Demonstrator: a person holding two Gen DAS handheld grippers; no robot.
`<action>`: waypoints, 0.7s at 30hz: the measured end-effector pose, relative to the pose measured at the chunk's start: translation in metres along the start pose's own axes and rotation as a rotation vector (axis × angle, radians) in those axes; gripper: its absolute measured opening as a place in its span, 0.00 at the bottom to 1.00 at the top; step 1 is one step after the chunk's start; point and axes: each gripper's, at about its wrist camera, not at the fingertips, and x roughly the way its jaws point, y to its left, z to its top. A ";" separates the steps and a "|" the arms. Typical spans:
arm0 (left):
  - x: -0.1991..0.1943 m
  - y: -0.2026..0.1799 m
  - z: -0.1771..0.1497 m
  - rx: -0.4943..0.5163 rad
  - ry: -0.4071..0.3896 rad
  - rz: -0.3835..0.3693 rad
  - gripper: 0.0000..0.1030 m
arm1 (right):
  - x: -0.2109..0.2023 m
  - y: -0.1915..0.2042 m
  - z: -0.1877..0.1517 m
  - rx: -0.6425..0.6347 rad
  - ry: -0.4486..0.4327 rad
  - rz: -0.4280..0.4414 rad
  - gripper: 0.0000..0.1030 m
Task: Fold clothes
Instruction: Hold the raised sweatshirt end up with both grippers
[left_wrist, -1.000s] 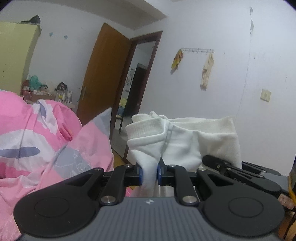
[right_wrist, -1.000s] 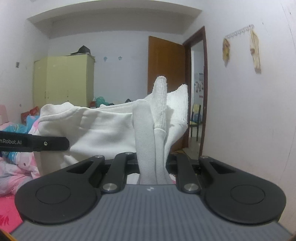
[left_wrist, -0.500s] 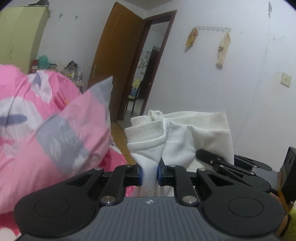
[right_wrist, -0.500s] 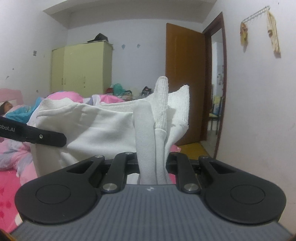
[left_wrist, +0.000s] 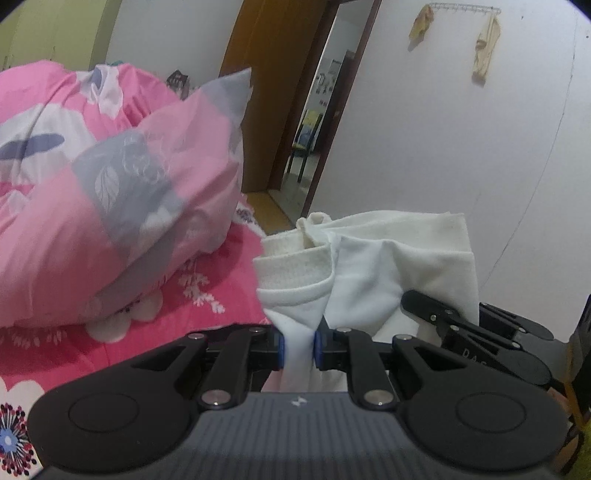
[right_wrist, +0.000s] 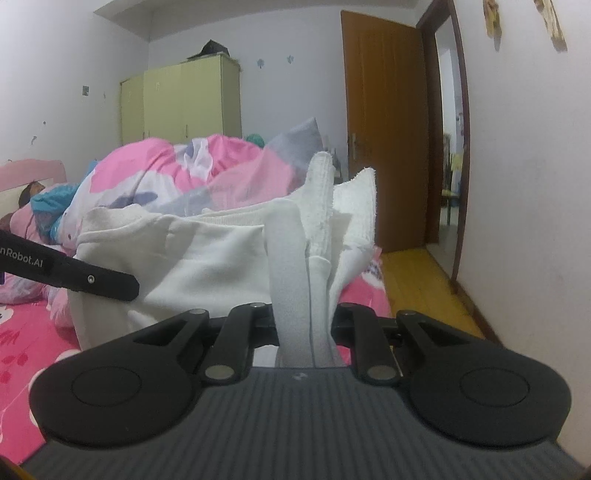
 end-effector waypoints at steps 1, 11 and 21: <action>0.004 0.000 -0.003 -0.001 0.002 0.003 0.14 | 0.002 -0.002 -0.004 0.003 0.005 0.003 0.12; 0.040 0.009 -0.015 -0.022 0.028 0.044 0.14 | 0.025 -0.021 -0.034 0.052 0.046 0.041 0.12; 0.125 0.046 -0.003 -0.123 0.163 0.088 0.14 | 0.110 -0.058 -0.055 0.155 0.202 0.123 0.13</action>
